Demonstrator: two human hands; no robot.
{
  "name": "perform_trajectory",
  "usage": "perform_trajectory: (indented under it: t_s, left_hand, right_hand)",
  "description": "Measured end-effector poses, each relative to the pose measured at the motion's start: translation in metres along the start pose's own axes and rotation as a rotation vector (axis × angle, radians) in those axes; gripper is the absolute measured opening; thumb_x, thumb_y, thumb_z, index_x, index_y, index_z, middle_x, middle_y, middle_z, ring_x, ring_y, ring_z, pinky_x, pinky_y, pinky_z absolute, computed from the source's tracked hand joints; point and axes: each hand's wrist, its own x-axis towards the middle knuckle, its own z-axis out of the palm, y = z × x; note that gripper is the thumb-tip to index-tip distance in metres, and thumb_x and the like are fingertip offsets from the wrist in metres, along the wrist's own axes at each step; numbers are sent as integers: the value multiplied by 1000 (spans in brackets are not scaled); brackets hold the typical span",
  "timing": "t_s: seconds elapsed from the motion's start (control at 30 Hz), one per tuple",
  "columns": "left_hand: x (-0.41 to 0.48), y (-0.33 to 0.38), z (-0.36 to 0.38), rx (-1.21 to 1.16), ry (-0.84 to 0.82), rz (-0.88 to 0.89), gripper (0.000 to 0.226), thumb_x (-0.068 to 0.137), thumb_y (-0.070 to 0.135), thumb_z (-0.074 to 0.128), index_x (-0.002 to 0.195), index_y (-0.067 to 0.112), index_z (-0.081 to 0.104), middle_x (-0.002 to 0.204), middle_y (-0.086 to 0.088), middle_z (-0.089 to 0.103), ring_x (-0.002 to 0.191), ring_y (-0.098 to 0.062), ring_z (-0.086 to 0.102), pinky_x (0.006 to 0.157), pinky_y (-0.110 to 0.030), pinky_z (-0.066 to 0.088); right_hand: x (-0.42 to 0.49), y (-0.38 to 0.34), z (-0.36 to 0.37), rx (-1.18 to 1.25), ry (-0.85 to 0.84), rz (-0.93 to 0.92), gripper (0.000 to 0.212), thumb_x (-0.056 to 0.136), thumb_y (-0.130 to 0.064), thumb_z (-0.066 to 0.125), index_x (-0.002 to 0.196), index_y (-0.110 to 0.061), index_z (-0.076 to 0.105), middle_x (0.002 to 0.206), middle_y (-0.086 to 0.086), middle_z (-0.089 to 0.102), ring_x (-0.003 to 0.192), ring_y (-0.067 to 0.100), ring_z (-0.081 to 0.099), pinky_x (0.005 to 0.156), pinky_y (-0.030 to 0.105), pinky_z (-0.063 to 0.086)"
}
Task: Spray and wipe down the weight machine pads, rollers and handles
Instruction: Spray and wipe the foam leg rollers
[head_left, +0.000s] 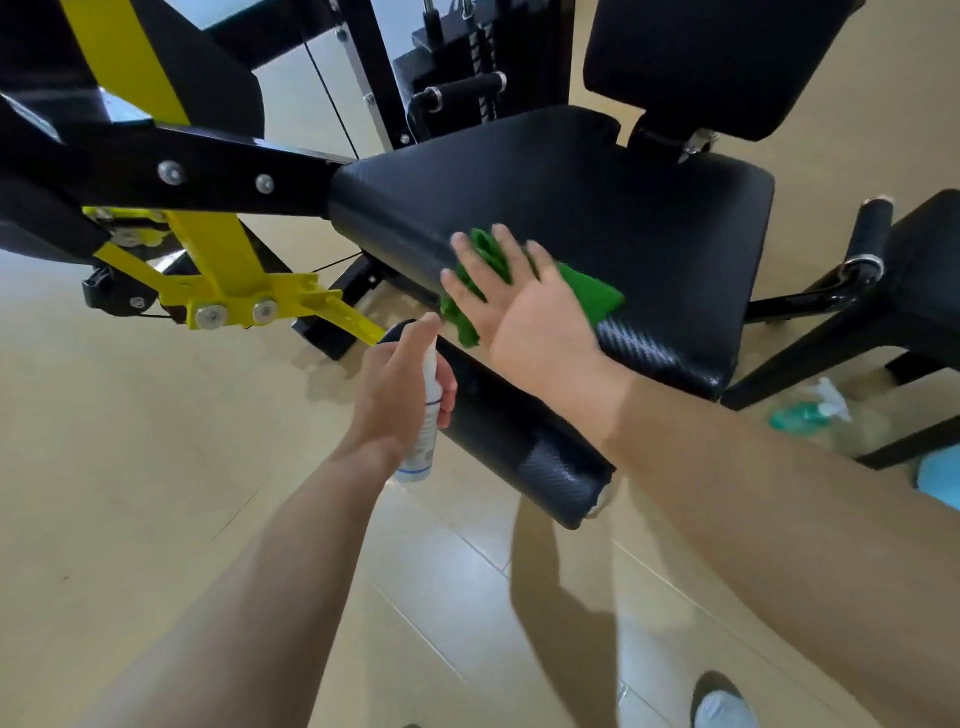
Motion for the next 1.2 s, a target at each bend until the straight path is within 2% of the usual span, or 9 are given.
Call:
perform_trajectory:
  t_s: [0.13, 0.23, 0.3, 0.5, 0.6, 0.77, 0.87, 1.0, 1.2]
  left_hand:
    - [13, 1, 0, 103, -27, 22, 64, 107, 40, 45, 51, 11, 54, 50, -7, 57, 43, -16, 54, 47, -23, 50]
    - [32, 3, 1, 200, -44, -18, 64, 107, 46, 46, 55, 10, 56, 51, -3, 59, 44, -11, 57, 50, -22, 51]
    - [46, 7, -1, 179, -23, -45, 63, 107, 48, 46, 57, 9, 56, 51, -2, 59, 44, -10, 56, 49, -22, 51]
    - [84, 16, -13, 72, 134, -129, 59, 106, 47, 46, 63, 8, 56, 57, -8, 61, 45, -16, 55, 49, -25, 49]
    - [95, 17, -17, 52, 175, -166, 56, 106, 42, 44, 63, 8, 54, 57, -9, 59, 47, -19, 54, 54, -27, 48]
    - [103, 14, -22, 68, 195, -166, 59, 103, 51, 44, 62, 10, 55, 59, -8, 61, 52, -19, 55, 59, -31, 50]
    - [106, 12, -32, 4, 177, -146, 67, 105, 55, 43, 55, 12, 54, 55, -6, 58, 49, -20, 53, 57, -31, 47]
    - [120, 8, -61, 16, 148, -61, 75, 106, 52, 43, 43, 12, 53, 49, -11, 53, 42, -22, 49, 51, -30, 44]
    - [145, -9, -102, 9, 134, 67, 66, 105, 48, 44, 52, 9, 51, 50, -9, 51, 42, -20, 47, 49, -27, 40]
  right_hand:
    - [-83, 43, -8, 112, 27, 63, 76, 91, -37, 62, 157, -20, 31, 165, 14, 23, 135, 45, 42, 110, 52, 39]
    - [-105, 61, -17, 293, 89, 95, 72, 79, -27, 74, 147, -20, 51, 154, 9, 46, 103, 38, 64, 78, 42, 57]
    - [-97, 64, -24, 413, 191, 113, 71, 79, -18, 74, 147, -20, 51, 149, 6, 51, 102, 33, 67, 71, 38, 61]
    - [-45, 66, -41, 740, 498, 265, 56, 80, -10, 72, 132, -1, 52, 131, 11, 53, 108, 19, 57, 87, 22, 49]
    - [-30, 64, -37, 736, 299, 322, 51, 85, -24, 70, 130, -8, 53, 137, 6, 51, 110, 22, 58, 90, 25, 45]
    - [-34, 32, -13, 186, -13, 261, 81, 88, -60, 53, 149, -10, 33, 157, 17, 34, 131, 46, 44, 107, 55, 38]
    - [-9, 8, 0, 131, -22, 150, 74, 99, -47, 50, 154, -6, 20, 159, 24, 25, 137, 53, 33, 111, 57, 30]
    - [69, -34, 5, 88, 42, 124, 55, 102, -27, 41, 153, -9, 34, 157, 21, 35, 138, 51, 38, 111, 58, 34]
    - [181, -84, 9, 29, 59, 82, 56, 106, -25, 34, 158, -15, 19, 167, 12, 12, 150, 44, 14, 119, 56, 18]
